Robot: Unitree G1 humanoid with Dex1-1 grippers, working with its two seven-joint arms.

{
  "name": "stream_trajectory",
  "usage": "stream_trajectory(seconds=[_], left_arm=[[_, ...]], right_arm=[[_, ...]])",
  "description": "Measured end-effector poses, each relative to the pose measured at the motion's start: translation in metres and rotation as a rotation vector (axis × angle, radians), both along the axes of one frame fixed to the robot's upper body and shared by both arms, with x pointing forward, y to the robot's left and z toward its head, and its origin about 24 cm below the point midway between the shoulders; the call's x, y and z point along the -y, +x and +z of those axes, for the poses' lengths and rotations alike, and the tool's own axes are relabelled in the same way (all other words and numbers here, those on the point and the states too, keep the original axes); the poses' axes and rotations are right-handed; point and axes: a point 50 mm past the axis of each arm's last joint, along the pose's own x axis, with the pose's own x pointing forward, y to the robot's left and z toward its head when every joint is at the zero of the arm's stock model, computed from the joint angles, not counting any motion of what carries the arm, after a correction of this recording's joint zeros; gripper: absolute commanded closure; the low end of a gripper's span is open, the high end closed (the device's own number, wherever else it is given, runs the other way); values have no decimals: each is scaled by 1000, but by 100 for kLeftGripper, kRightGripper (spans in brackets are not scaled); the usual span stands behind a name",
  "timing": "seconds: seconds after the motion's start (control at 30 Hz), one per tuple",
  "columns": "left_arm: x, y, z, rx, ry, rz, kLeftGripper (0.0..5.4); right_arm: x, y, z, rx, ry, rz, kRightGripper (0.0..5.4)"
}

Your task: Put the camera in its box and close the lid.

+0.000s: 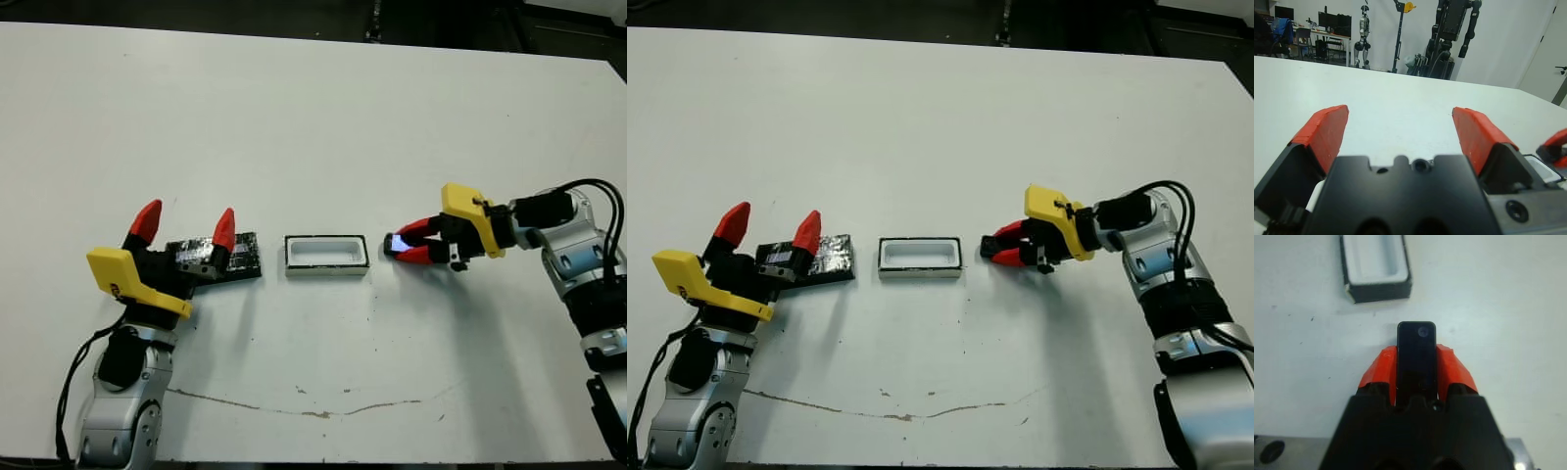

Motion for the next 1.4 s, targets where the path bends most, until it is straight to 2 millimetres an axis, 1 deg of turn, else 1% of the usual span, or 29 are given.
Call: stream_trajectory(seconds=[0.07,0.2,0.27,0.37,0.63,0.9,1.17,1.4], left_arm=[[0,0,0,0,0,0,0],[0,0,0,0,-1,-1,0],[0,0,0,0,-1,-1,0],[0,0,0,-1,-3,-2,0],[-1,-1,0,2,-5,2,0],[-8,-1,3,20,-16,30,0],[-11,-1,4,36,-17,43,0],[-10,-1,4,34,-17,40,0]], right_arm=[[1,2,8,27,50,-18,374],[-3,9,28,-14,158,-54,374],[-12,13,38,-35,208,-31,374],[-30,14,44,-63,277,41,374],[-77,11,33,-186,369,197,374],[-108,9,21,-266,392,268,374],[-122,7,11,-296,329,298,374],[-121,10,8,-284,299,291,374]])
